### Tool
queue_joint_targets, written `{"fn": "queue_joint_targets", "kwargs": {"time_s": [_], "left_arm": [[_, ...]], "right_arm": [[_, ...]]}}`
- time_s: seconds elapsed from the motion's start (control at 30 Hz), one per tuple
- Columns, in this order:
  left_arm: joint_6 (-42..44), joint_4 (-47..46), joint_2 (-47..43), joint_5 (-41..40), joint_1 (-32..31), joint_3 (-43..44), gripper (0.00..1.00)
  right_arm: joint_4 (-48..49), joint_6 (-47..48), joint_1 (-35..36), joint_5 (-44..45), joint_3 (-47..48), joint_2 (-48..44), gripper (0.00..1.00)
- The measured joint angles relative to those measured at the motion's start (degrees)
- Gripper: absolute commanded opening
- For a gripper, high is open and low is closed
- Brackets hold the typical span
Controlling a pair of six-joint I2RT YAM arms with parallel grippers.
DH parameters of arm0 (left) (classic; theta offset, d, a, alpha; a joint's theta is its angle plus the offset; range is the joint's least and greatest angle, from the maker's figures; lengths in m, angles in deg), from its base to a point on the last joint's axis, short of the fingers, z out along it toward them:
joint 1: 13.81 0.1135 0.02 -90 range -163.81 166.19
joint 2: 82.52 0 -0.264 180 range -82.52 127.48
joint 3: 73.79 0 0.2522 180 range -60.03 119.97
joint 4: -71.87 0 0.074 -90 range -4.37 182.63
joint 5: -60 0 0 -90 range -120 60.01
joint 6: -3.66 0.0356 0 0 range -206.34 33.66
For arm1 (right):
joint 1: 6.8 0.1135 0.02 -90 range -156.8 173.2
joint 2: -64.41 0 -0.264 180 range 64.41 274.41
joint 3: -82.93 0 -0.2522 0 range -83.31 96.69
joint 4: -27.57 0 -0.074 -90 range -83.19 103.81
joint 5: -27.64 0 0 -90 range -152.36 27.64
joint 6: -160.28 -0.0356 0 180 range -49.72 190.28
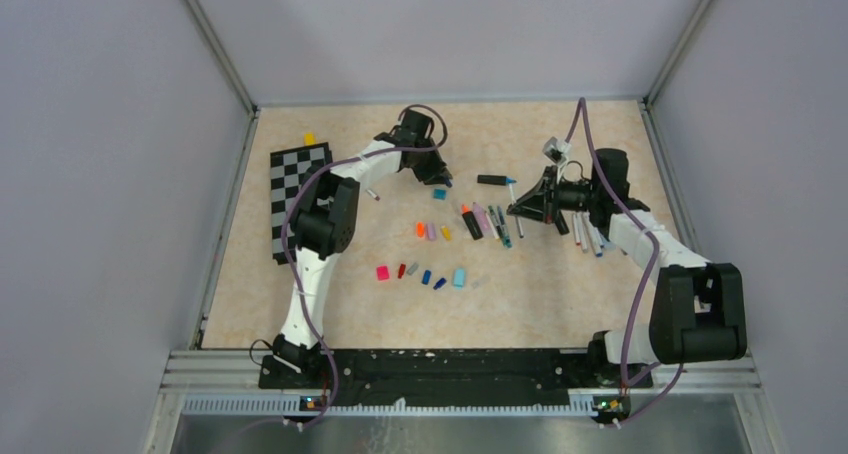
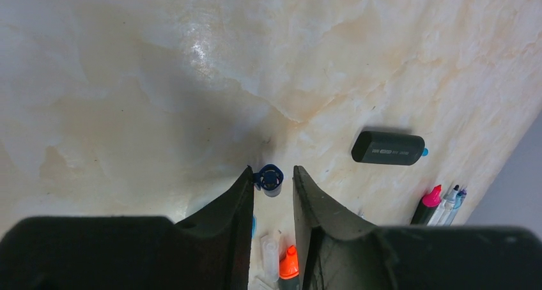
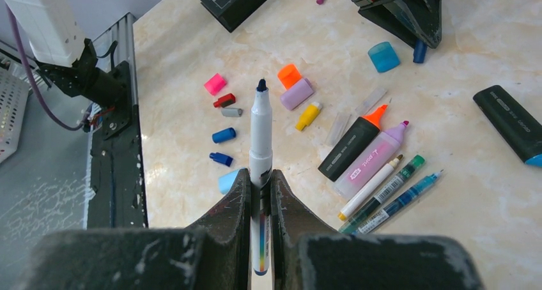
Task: Open the pen caps
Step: Place the pen cap at the center of the board.
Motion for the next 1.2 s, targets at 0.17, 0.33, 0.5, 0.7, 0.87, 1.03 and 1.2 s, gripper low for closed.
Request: {"fn": "queue_joint_targets", "kwargs": {"time_s": [0.17, 0.33, 0.5, 0.7, 0.87, 1.03, 1.2], "left_arm": [[0.61, -1.27, -0.13, -0.02, 0.33, -0.98, 0.36], [1.11, -2.49, -1.68, 0.22, 0.68, -3.48, 0.37], [1.57, -3.52, -2.8, 0.44, 1.09, -5.46, 0.38], [2.67, -4.7, -3.67, 1.03, 1.46, -6.8, 0.4], [3.06, -7.85, -4.2, 5.29, 2.01, -7.02, 0.99], [4.2, -9.05, -5.7, 6.32, 2.43, -7.1, 0.99], [4.9, -9.01, -5.7, 6.51, 2.82, -7.98, 0.99]], "right_arm": [[-0.52, 0.52, -0.52, 0.09, 0.02, 0.0, 0.0], [-2.16, 1.88, -0.98, 0.5, 0.04, 0.0, 0.0], [-2.95, 2.78, -1.44, 0.94, 0.04, 0.0, 0.0], [-4.09, 3.23, -2.23, 1.57, 0.04, 0.0, 0.0], [-4.66, 3.72, -2.56, 1.7, 0.04, 0.0, 0.0], [-4.85, 4.07, -2.69, 1.79, 0.04, 0.0, 0.0], [-4.94, 4.24, -2.86, 1.81, 0.04, 0.0, 0.0]]}}
